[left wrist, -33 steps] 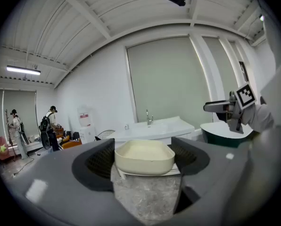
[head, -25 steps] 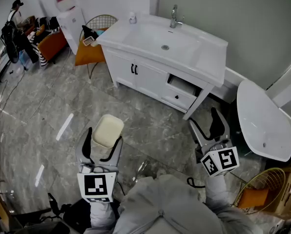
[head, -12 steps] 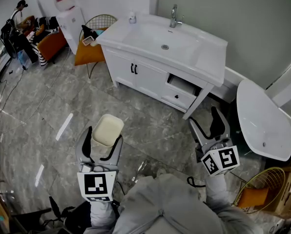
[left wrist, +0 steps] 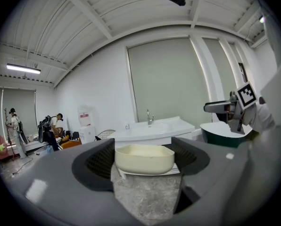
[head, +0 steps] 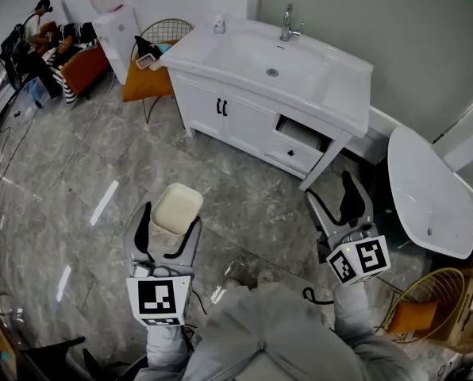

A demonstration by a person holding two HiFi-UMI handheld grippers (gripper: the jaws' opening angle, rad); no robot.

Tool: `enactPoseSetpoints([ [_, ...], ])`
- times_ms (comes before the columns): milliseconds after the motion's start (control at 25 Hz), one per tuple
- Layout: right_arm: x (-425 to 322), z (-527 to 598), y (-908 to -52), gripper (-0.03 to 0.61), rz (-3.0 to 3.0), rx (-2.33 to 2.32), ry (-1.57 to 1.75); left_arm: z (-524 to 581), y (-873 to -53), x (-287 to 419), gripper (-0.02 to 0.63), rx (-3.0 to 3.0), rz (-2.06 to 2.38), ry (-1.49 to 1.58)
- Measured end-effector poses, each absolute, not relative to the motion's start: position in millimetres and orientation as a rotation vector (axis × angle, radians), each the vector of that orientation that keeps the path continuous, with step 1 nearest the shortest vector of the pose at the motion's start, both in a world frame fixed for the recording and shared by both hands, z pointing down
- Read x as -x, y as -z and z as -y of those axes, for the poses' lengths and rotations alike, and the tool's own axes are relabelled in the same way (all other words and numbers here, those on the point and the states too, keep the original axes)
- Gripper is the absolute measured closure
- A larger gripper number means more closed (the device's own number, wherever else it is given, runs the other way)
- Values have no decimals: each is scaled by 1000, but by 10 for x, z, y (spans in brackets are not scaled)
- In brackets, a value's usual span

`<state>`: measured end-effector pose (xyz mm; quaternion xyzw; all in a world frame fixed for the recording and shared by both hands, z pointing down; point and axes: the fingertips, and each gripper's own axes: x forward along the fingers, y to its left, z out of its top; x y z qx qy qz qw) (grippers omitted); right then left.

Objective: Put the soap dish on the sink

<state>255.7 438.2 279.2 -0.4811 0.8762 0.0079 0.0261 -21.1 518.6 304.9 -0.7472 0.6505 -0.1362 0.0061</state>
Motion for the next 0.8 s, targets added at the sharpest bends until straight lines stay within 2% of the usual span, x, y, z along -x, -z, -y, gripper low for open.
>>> enactPoseSetpoints([
  [400, -2362, -4366, -2851, 200, -2700, 1488, 1, -5139, -3114, 417, 186, 2344, -2044, 426],
  [800, -2188, -3732, -2881, 199, -2709, 1419, 30, -4601, -3140, 565, 186, 2298, -2094, 418],
])
